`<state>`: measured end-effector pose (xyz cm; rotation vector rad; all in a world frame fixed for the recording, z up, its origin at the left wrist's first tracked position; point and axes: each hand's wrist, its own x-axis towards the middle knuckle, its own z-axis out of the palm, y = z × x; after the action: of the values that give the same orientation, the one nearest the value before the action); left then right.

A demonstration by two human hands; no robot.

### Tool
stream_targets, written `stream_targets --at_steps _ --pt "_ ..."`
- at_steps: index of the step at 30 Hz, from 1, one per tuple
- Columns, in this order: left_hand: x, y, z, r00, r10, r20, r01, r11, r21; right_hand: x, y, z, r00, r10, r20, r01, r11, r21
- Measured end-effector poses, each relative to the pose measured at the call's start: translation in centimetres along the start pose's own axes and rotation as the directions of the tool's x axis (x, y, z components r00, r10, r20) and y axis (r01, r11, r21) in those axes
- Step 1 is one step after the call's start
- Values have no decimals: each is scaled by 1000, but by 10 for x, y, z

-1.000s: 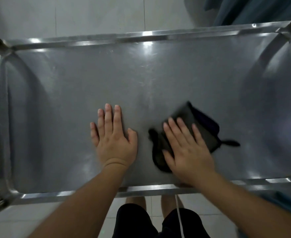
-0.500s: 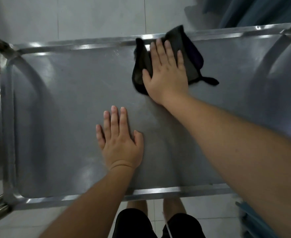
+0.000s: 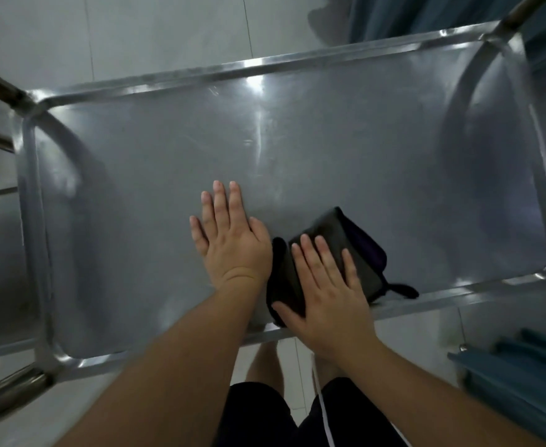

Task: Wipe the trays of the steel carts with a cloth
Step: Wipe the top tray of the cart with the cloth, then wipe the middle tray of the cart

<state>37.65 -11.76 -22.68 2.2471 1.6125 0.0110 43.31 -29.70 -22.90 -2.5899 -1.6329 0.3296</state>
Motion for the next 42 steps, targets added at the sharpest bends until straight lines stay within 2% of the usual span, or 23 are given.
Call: stream_targets --at_steps 4,9,15,17,19,21,23,24,27,29,33,42 --pt "1 -2 -6 997 16 75 -14 1000 -23 -26 0 1 998 -68 -4 68 998 9" --pt "9 -7 -34 956 83 281 -62 995 -83 -49 3 0 979 -176 -107 178 984 7" --pt "10 -28 -86 861 186 473 -257 962 89 -55 -2 -22 972 -220 -88 220 975 -14" --pt "-5 -37 -99 820 199 537 -300 948 106 -45 -5 -39 974 -224 8 224 974 -9" --pt "-25 -45 -109 781 213 587 -328 940 96 -32 -11 -61 950 -221 221 226 974 2" --pt "-46 -50 -118 753 216 621 -337 938 83 -21 -18 -84 890 -155 429 151 988 43" --pt "-65 -52 -126 745 212 632 -342 936 89 -17 -22 -105 825 -63 562 -4 993 118" --pt "-75 -53 -130 745 212 633 -344 934 93 -18 -25 -113 812 -32 583 -73 985 155" --pt "-100 -54 -146 763 224 606 -347 933 93 -28 -29 -131 833 93 546 -284 918 278" --pt "-115 -54 -155 775 237 586 -355 930 94 -37 -30 -140 834 149 531 -374 860 347" --pt "-147 -53 -172 804 231 547 -339 935 103 -52 -28 -160 839 184 511 -406 838 364" --pt "-230 -47 -198 870 169 463 -252 960 124 -112 -19 -204 881 132 455 -274 925 263"
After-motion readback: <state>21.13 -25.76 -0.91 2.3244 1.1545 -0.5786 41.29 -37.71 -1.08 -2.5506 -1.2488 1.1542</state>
